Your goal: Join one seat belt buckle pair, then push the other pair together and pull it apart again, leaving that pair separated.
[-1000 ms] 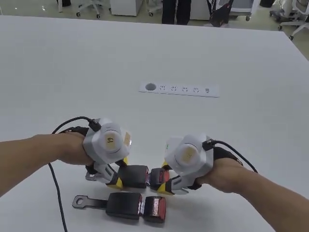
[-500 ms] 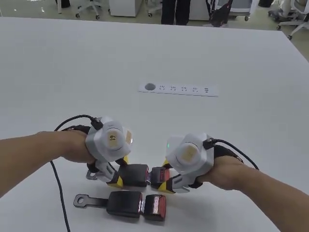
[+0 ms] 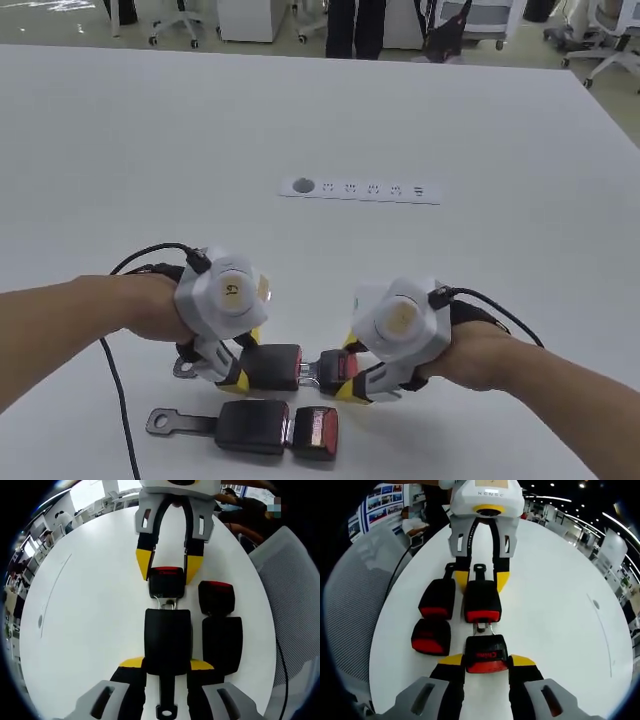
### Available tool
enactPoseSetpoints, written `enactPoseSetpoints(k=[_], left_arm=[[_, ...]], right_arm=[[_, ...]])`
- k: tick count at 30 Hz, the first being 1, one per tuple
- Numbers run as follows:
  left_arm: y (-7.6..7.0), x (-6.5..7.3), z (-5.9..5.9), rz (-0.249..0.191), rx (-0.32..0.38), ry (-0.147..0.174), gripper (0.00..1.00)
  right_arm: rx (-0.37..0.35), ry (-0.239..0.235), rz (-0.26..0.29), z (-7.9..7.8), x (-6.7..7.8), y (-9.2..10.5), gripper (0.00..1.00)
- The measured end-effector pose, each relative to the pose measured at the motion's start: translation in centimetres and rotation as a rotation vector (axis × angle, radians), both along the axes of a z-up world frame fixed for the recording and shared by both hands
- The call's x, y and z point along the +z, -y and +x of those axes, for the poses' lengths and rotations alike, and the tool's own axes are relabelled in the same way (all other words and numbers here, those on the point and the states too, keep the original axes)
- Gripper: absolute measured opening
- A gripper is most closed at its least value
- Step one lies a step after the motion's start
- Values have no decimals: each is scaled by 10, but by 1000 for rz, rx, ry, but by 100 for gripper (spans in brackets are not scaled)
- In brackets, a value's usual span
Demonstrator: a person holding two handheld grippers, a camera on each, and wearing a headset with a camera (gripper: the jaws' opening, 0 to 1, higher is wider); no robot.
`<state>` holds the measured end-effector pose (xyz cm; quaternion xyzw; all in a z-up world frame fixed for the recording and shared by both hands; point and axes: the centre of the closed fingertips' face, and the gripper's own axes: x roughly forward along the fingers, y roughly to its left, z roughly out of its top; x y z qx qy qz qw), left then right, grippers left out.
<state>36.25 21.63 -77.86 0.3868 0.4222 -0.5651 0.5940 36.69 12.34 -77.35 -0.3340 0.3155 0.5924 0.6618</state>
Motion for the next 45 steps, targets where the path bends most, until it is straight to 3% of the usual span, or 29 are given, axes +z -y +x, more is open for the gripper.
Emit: enactPoseSetpoints(k=[19,28,45], left_arm=[[-1,-2,3,-11,-9,-5,32],[-1,-2,3,11,-38,-10,32],[-1,-2,4,5,-6,-15,32]], right_arm=[[11,-5,-2,1,2,6,30],[14,-10,-26,2,0,20,30],[25,-15,-56,5,0,48,30]])
